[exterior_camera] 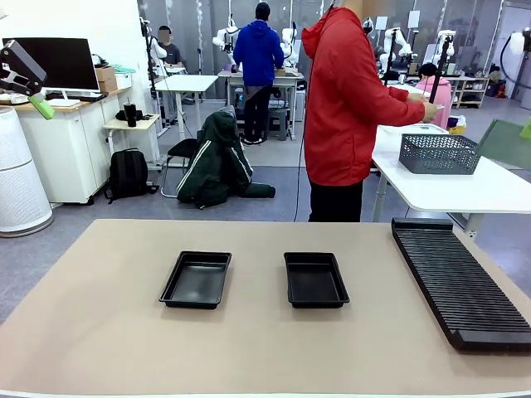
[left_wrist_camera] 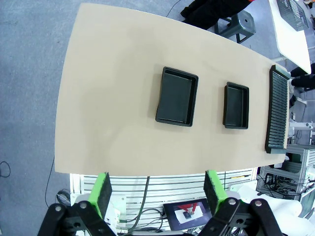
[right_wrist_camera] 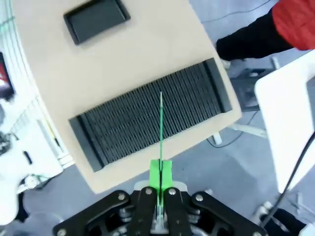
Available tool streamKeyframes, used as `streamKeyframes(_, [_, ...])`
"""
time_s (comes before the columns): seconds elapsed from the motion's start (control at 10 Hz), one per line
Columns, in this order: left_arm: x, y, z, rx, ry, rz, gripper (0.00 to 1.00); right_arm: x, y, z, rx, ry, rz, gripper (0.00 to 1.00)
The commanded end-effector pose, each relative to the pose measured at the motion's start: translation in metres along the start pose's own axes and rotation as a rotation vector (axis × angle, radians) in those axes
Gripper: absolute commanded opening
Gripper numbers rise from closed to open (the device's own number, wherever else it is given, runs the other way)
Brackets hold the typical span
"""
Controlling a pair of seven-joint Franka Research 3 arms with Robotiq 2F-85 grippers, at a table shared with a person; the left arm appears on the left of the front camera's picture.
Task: Inspect and transfer BCBs to ESD trays.
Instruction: Pick up the Blank PCB from the PCB Rack and place it in the left ESD tray.
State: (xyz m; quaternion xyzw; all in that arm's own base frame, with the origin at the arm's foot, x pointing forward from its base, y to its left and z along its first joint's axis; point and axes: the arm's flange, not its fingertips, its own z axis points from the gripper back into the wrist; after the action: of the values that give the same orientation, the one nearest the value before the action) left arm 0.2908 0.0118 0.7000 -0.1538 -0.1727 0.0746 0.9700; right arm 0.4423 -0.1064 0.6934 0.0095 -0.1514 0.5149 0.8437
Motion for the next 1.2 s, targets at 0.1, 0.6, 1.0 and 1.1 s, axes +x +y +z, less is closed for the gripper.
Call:
streamKeyframes(0.1, [0.000,0.001,-0.001,-0.004,0.002,0.003,1.00,0.009,-0.033,0.018,0.127,-0.086,-0.380,0.02])
streamKeyframes(0.6, [0.000,0.001,-0.001,-0.004,0.002,0.003,1.00,-0.001,-0.040,0.018,0.322,-0.130,-0.868,0.02])
streamKeyframes(1.0, [0.000,0.001,-0.001,-0.004,0.002,0.003,1.00,-0.009,-0.039,0.012,0.357,-0.109,-0.886,0.02])
streamKeyframes(1.1, [0.000,0.001,-0.001,-0.004,0.002,0.003,1.00,-0.009,-0.039,0.012,0.357,-0.109,-0.886,0.02])
